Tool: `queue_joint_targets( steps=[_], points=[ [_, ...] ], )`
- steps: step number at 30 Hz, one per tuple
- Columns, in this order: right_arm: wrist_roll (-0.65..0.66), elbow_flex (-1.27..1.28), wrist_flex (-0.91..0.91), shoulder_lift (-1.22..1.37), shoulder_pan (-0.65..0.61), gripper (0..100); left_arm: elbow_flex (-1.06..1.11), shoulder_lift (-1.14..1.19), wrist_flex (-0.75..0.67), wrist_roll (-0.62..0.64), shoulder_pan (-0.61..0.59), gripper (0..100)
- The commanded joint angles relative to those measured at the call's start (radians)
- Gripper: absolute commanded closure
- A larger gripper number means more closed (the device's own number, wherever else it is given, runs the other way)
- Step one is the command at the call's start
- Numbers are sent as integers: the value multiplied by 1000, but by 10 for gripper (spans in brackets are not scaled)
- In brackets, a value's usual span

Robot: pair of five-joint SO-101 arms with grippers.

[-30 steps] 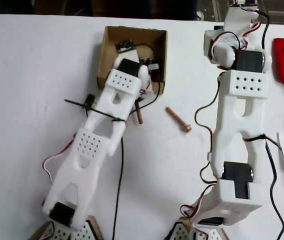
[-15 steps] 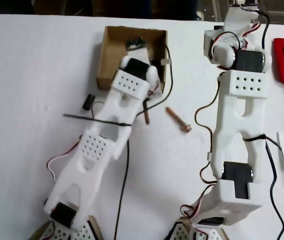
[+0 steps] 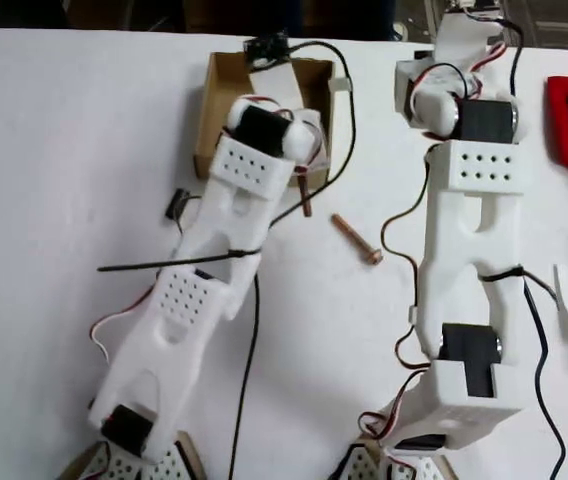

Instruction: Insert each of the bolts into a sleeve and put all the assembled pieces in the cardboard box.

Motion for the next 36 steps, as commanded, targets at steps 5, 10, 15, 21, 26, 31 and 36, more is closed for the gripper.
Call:
queue_joint_targets(
  steps=[5, 10, 15, 21, 26, 31, 36],
  points=[
    [-9, -40, -2, -41, -16, 978, -44, -195, -57, -5, -3, 975],
    [-9, -40, -2, -41, -18, 978, -44, -249, -247, -8, -61, 975],
    [-9, -40, 27, -41, -64, 978, -44, -285, -218, -11, -107, 975],
    [-9, 25, 7, -48, -105, 978, -44, -382, -210, -11, -176, 975],
    [-9, 158, -91, -53, -168, 977, -44, -448, -184, -12, -195, 975],
    [-8, 305, -189, -96, -239, 977, -42, -460, -181, -12, -196, 975],
    [-2, 605, -466, -248, -259, 978, -41, -453, -189, -12, -212, 975]
  ],
)
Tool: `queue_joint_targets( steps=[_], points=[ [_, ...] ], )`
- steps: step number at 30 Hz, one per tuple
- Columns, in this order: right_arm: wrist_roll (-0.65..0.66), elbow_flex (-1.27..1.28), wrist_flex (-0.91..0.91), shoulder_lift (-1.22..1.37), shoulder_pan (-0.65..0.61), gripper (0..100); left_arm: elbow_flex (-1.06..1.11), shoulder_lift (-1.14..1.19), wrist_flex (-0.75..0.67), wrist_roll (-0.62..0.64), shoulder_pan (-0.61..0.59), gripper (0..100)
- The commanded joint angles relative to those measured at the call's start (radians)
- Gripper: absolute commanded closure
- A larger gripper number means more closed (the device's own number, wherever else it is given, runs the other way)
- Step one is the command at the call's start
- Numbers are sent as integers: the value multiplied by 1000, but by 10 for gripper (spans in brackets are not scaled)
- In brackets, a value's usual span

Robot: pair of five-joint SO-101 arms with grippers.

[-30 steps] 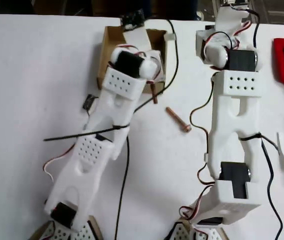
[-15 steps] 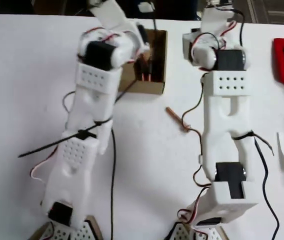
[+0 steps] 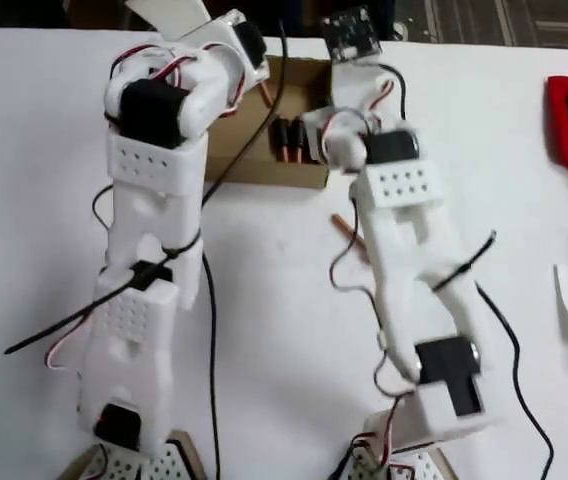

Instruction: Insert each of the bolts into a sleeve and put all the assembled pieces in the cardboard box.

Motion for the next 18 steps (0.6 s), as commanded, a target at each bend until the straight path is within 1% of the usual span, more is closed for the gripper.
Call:
queue_joint_targets(
  steps=[1, 4, 10, 14, 16, 18],
  points=[
    [-2, 195, -229, -174, -15, 978, -38, -77, -6, -8, -21, 975],
    [2, 325, -358, -269, -19, 978, -38, -77, -5, -8, -20, 975],
    [2, 361, -375, -309, -27, 978, -35, -75, -3, -5, -12, 975],
    [6, 364, -377, -309, -71, 978, -33, -75, 3, -5, 17, 975],
    [61, 387, -404, -309, -93, 978, -33, -75, 14, -5, 31, 975],
    [109, 430, -469, -317, -104, 978, -38, -75, 23, -5, 35, 975]
  ],
)
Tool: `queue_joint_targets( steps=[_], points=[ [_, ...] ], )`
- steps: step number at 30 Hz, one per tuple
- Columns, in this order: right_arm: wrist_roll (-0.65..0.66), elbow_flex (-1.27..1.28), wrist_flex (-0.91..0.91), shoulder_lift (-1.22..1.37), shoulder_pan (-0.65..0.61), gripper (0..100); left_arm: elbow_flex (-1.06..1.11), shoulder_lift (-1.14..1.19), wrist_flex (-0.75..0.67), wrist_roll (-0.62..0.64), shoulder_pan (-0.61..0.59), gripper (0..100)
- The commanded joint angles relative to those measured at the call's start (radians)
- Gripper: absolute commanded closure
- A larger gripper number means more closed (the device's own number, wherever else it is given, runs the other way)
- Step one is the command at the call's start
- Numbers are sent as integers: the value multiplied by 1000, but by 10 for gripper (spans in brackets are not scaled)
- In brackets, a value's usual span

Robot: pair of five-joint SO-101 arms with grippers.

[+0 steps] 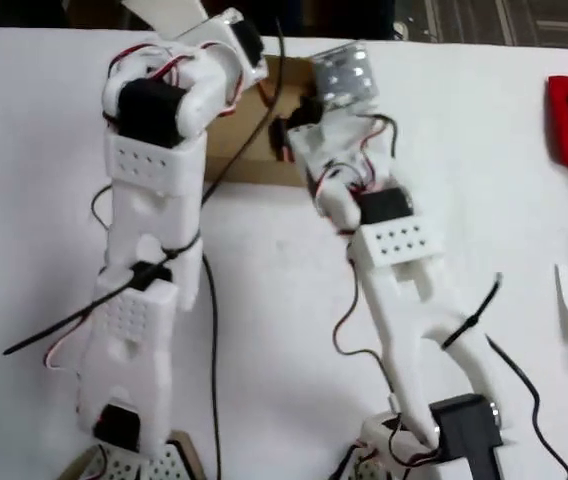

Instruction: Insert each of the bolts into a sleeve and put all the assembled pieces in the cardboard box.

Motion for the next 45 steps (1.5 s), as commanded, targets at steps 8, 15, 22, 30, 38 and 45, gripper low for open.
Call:
queue_joint_targets(
  steps=[8, 15, 22, 30, 38, 45],
  points=[
    [58, 57, -136, -68, -27, 978, -33, -75, 9, -6, 23, 975],
    [58, 87, -128, -150, -28, 978, -35, -75, -2, 2, -2, 975],
    [58, 87, -79, -177, -67, 978, -36, -46, -54, 107, -97, 975],
    [57, 84, -44, -223, -79, 978, -39, -3, -75, 138, -101, 975],
    [57, 83, -44, -228, -79, 978, -33, 6, -66, 138, -54, 975],
    [57, 83, -44, -228, -77, 978, -38, 6, -52, 138, -48, 975]
  ],
)
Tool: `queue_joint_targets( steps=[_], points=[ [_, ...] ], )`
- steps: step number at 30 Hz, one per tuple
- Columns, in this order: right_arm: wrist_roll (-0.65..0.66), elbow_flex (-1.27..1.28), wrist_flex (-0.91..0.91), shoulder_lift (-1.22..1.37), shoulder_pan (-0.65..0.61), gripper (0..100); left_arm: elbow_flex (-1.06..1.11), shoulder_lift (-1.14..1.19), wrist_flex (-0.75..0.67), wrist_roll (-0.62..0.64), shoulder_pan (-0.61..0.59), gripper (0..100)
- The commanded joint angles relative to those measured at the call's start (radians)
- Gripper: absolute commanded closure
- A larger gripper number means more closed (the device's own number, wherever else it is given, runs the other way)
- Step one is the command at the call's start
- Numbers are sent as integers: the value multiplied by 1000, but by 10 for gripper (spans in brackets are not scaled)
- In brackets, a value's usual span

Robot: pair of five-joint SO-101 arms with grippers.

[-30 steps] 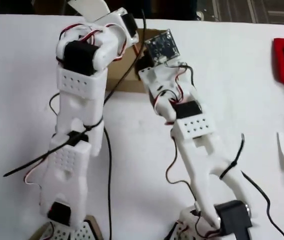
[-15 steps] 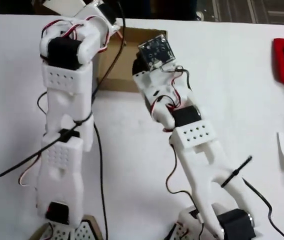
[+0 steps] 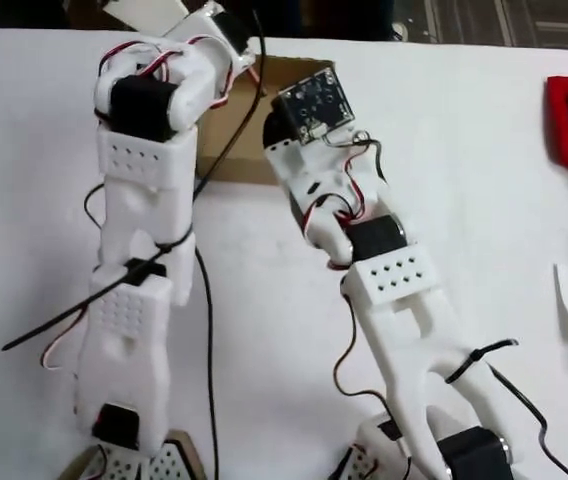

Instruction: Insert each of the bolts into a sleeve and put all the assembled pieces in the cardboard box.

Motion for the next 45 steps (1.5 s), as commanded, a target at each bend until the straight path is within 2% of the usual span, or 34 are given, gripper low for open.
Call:
queue_joint_targets(
  steps=[1, 19, 45],
  points=[
    [6, -15, 2, -53, -4, 978, -35, -11, -8, 14, 12, 975],
    [6, -15, 1, -51, -5, 978, -41, -21, 26, 14, 68, 975],
    [6, -11, 2, -51, -19, 978, -41, -72, 34, 14, 58, 975]
  ],
)
